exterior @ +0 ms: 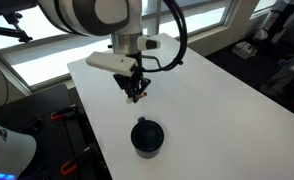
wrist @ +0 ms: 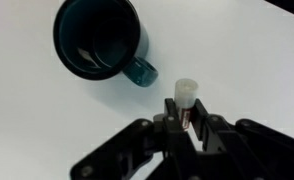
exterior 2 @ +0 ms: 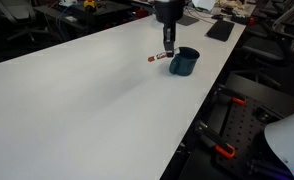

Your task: Take the marker out of the mug.

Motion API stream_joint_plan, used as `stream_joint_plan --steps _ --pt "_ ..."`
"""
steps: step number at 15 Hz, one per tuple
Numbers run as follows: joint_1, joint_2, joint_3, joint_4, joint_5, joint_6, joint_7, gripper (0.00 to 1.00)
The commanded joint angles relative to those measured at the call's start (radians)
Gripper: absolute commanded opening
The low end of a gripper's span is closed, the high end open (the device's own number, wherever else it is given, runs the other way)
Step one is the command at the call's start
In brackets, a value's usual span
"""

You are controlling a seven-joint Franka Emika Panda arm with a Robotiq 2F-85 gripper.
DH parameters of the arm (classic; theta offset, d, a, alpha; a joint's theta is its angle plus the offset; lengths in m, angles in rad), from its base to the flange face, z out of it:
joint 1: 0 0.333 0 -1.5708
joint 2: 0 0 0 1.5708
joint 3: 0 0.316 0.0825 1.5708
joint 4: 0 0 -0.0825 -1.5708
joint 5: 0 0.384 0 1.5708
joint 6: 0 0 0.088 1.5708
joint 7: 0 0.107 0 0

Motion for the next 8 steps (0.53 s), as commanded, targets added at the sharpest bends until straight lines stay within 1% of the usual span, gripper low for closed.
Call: stream_joint_plan --steps 1,2,3,4,8 --pt "0.03 0.093 0.004 -0.001 -0.101 0.07 0.157 0.05" --pt "0.04 0.12 -0.002 0.007 -0.127 0.069 0.193 0.05" --pt "0.031 0.079 -0.002 -0.003 -0.081 0.047 0.124 0.05" --pt "0.037 0.099 -0.003 -0.002 -0.087 0.049 0.137 0.2" --pt "0.036 0.101 -0.007 0.003 -0.086 0.049 0.136 0.2"
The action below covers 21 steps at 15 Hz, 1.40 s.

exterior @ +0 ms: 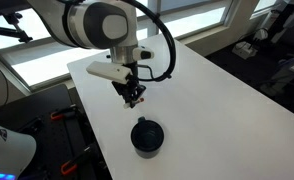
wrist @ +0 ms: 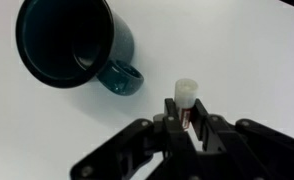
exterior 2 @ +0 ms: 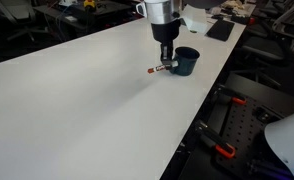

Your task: Take the marker out of the mug.

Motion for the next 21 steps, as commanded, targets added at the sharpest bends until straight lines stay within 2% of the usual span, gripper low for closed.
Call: stream_joint_plan --steps 1,13,14,15,16,17,18,20,21 --pt "0.01 -0.001 -0.009 0.001 0.005 -0.002 -0.004 0.2" --pt "0.01 -0.002 -0.009 0.001 0.005 -0.002 -0.004 0.2" --pt "0.01 -0.002 -0.009 0.001 0.005 -0.002 -0.004 0.45" --pt "0.02 -0.008 -0.014 0.009 -0.03 -0.017 0.036 0.47" --pt "0.026 -0.016 -0.013 0.016 -0.043 -0.026 0.055 0.11" --pt "0.035 -0.023 -0.014 0.027 -0.073 -0.043 0.081 0.57" --pt "0.041 -0.027 -0.013 0.041 -0.098 -0.054 0.11 0.58" --pt "0.051 -0.026 -0.003 0.074 -0.127 -0.097 0.143 0.72" --pt "0.028 -0.005 -0.005 0.051 -0.095 -0.036 0.097 0.78"
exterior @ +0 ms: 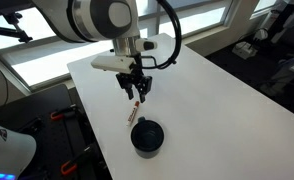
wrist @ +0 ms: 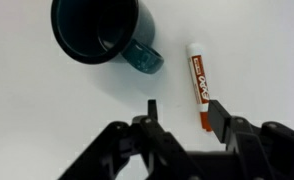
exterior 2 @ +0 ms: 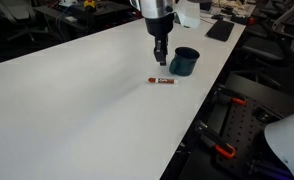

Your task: Take the marker out of the mug.

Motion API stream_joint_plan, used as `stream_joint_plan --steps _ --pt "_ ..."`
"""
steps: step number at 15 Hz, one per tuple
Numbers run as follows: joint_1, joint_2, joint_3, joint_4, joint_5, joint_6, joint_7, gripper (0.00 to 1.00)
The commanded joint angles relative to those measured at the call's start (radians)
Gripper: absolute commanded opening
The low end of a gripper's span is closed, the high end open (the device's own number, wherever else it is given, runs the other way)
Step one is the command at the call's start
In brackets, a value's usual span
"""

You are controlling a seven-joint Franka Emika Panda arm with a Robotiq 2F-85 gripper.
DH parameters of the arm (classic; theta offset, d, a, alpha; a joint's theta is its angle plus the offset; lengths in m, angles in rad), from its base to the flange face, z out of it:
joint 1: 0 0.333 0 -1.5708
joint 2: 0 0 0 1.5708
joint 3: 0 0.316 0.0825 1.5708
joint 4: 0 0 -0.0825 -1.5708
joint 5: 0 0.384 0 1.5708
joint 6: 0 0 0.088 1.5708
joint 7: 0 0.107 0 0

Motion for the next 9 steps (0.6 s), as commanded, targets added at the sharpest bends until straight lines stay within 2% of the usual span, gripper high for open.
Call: stream_joint_plan --steps 1,3,9 --pt "0.007 -0.001 -0.003 0.007 0.003 -0.006 0.0 0.62" --pt "0.007 0.003 -0.004 0.006 0.003 -0.005 0.0 0.78" --pt "0.006 0.007 -0.005 0.005 0.003 -0.005 -0.001 0.78"
